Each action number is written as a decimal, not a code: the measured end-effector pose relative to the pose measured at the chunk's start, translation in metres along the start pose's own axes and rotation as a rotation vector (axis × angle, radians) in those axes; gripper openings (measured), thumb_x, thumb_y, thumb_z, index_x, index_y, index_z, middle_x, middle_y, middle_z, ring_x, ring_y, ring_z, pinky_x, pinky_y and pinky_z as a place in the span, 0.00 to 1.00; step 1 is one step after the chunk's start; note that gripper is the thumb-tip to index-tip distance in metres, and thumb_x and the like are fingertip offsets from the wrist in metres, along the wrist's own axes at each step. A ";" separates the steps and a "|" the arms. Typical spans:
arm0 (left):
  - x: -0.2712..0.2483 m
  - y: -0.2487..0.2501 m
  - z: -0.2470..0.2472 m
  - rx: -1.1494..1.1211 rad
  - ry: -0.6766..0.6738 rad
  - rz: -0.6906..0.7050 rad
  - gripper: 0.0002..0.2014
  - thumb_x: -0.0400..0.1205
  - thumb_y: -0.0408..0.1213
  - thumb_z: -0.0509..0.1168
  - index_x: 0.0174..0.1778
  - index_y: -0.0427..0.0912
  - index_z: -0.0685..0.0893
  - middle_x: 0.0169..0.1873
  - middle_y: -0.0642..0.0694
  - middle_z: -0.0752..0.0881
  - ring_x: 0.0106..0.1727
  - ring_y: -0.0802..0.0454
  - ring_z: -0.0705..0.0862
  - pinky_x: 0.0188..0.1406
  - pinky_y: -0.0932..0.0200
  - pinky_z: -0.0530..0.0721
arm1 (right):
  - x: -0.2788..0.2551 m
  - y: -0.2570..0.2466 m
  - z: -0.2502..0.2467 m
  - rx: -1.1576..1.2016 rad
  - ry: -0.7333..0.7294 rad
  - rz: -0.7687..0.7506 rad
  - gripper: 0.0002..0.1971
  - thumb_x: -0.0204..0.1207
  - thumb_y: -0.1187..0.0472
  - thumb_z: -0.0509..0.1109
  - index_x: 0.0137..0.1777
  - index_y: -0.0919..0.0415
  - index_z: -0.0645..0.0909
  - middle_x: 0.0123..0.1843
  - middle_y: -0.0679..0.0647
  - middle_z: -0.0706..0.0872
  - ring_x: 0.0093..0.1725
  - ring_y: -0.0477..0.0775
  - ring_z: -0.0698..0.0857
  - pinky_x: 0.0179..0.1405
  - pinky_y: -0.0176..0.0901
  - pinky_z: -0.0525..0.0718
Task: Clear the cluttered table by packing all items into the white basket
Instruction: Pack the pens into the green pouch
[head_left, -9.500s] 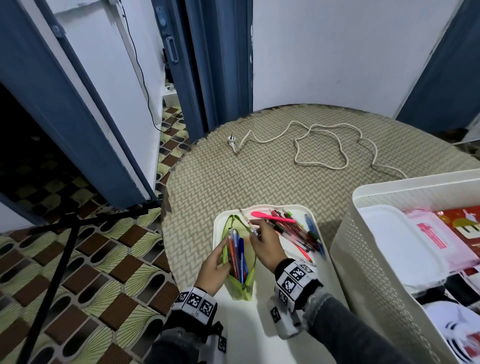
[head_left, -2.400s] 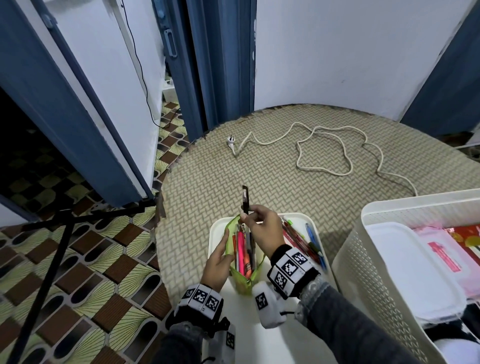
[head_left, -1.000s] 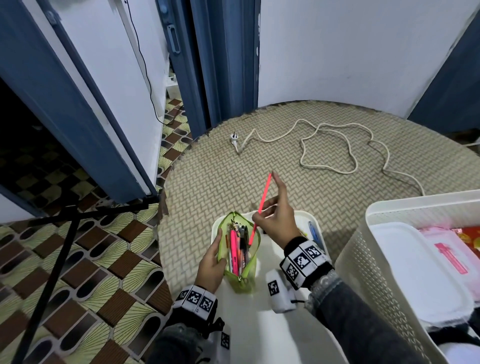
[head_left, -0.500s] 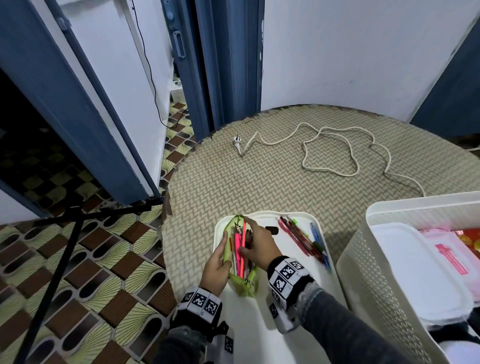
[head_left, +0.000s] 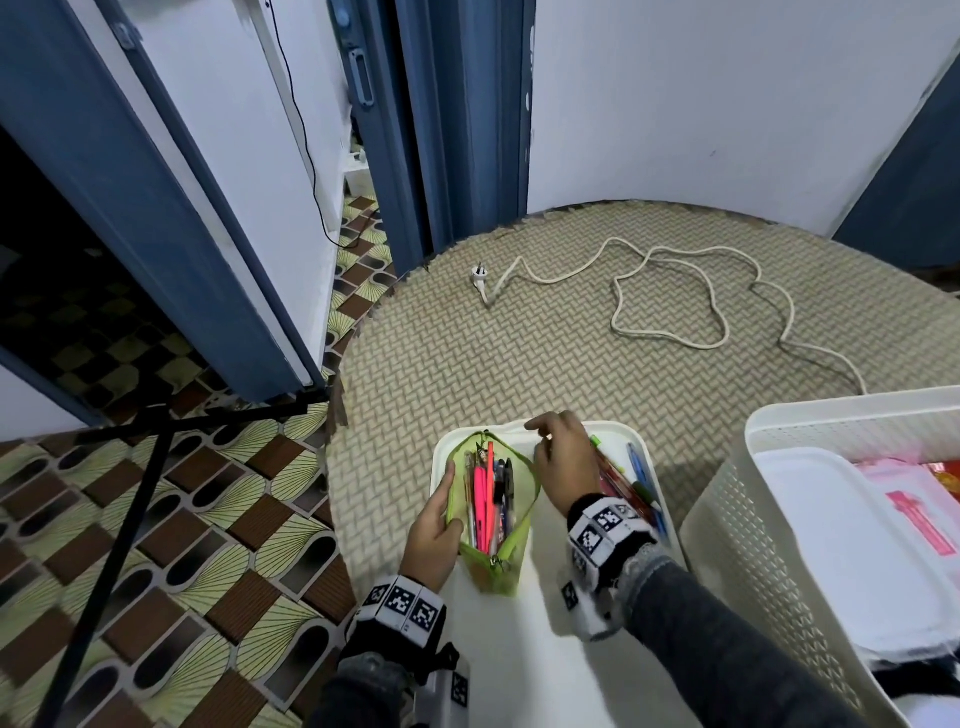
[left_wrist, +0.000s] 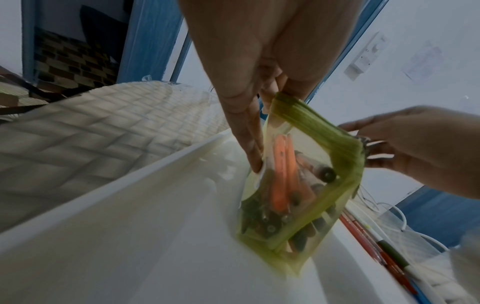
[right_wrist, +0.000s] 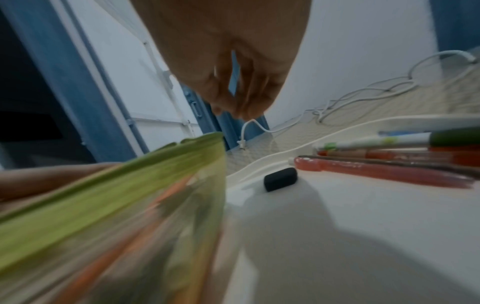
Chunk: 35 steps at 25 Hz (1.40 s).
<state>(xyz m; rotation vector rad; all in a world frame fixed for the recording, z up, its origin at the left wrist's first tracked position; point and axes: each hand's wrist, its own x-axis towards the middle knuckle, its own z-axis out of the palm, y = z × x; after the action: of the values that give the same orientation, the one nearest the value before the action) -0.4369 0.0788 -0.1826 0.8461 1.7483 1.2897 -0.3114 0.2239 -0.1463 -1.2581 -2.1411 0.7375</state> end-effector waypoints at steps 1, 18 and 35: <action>0.000 0.002 0.000 -0.001 0.004 -0.009 0.36 0.80 0.19 0.55 0.78 0.58 0.63 0.78 0.53 0.68 0.75 0.55 0.73 0.75 0.45 0.72 | 0.008 0.009 -0.001 -0.074 -0.106 0.032 0.19 0.74 0.75 0.62 0.63 0.64 0.81 0.61 0.61 0.79 0.62 0.62 0.77 0.61 0.46 0.75; -0.001 0.016 0.004 0.009 -0.050 -0.040 0.35 0.80 0.19 0.54 0.81 0.52 0.61 0.77 0.54 0.68 0.77 0.55 0.69 0.78 0.47 0.69 | -0.003 -0.005 -0.003 0.342 0.028 0.029 0.11 0.69 0.65 0.76 0.51 0.57 0.84 0.45 0.50 0.86 0.40 0.51 0.83 0.41 0.34 0.80; 0.004 0.021 0.051 -0.059 -0.158 -0.004 0.32 0.83 0.27 0.62 0.75 0.64 0.61 0.58 0.55 0.83 0.54 0.65 0.85 0.59 0.60 0.81 | -0.067 0.007 -0.013 0.379 -0.181 0.141 0.21 0.80 0.71 0.59 0.68 0.49 0.75 0.43 0.55 0.89 0.37 0.51 0.87 0.45 0.45 0.86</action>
<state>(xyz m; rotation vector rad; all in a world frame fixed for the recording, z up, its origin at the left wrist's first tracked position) -0.3925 0.1100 -0.1718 0.8860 1.5802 1.2311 -0.2702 0.1693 -0.1537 -1.1785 -1.9368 1.2925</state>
